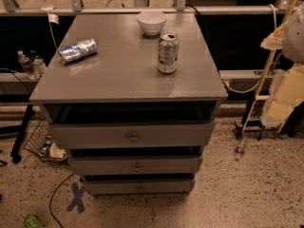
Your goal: Open bottom drawer
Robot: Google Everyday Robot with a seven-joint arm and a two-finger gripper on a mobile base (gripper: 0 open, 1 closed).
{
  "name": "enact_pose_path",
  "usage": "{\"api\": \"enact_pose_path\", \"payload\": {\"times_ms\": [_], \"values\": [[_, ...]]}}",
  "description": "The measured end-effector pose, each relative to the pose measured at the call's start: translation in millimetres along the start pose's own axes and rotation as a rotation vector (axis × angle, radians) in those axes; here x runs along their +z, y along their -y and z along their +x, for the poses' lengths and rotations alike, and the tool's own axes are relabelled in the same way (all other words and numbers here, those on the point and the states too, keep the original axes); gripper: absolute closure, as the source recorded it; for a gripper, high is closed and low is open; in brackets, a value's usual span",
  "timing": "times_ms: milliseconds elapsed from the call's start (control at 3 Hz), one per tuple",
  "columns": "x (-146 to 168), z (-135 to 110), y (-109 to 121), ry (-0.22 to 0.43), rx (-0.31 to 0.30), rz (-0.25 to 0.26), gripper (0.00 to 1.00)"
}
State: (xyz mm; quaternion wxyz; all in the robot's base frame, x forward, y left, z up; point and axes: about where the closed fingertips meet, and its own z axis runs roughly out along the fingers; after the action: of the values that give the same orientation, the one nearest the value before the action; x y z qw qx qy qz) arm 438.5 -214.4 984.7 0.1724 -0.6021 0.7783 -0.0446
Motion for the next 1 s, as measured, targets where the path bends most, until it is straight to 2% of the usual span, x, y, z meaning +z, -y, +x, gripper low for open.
{"api": "enact_pose_path", "payload": {"times_ms": [333, 667, 1000], "values": [[0.0, 0.0, 0.0, 0.000, 0.000, 0.000, 0.00], [29.2, 13.3, -21.7, -0.018, 0.002, -0.066, 0.00], [82.3, 32.8, -55.4, -0.022, -0.003, -0.181, 0.00]]}}
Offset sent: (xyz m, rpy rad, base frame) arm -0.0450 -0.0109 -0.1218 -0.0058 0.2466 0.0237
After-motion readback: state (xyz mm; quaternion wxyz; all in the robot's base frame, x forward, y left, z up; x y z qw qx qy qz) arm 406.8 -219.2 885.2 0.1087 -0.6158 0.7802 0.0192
